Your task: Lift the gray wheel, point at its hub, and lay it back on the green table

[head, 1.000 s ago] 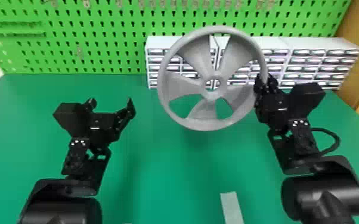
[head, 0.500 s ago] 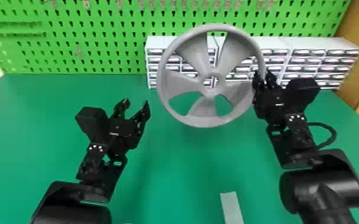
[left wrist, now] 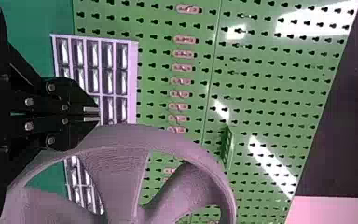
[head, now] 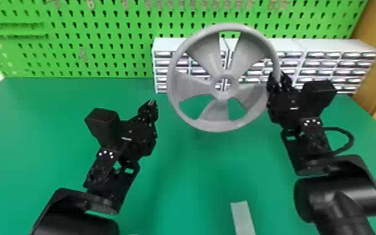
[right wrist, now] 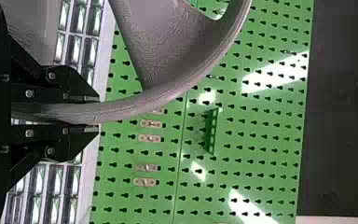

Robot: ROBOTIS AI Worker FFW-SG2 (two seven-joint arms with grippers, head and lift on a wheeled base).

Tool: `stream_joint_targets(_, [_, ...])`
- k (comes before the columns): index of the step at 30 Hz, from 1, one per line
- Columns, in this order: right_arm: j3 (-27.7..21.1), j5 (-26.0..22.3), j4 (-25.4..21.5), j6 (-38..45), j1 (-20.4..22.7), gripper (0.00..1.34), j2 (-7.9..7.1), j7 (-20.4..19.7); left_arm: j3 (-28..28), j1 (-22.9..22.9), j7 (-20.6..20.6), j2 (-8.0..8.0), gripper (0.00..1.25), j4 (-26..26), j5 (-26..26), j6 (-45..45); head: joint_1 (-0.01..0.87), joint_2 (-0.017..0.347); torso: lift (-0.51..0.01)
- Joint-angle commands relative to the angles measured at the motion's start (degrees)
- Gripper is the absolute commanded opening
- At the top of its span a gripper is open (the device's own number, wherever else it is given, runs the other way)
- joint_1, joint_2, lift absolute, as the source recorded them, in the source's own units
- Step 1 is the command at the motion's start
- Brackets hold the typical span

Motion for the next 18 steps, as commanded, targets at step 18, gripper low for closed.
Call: stream_joint_targets(18, [-0.71, 1.60, 0.47, 0.08, -0.12, 0.07, 0.16, -0.45, -0.21, -0.46, -3.97, 1.59, 0.02, -14.18, 3.34, 22.07, 0.692, 0.048, -0.093])
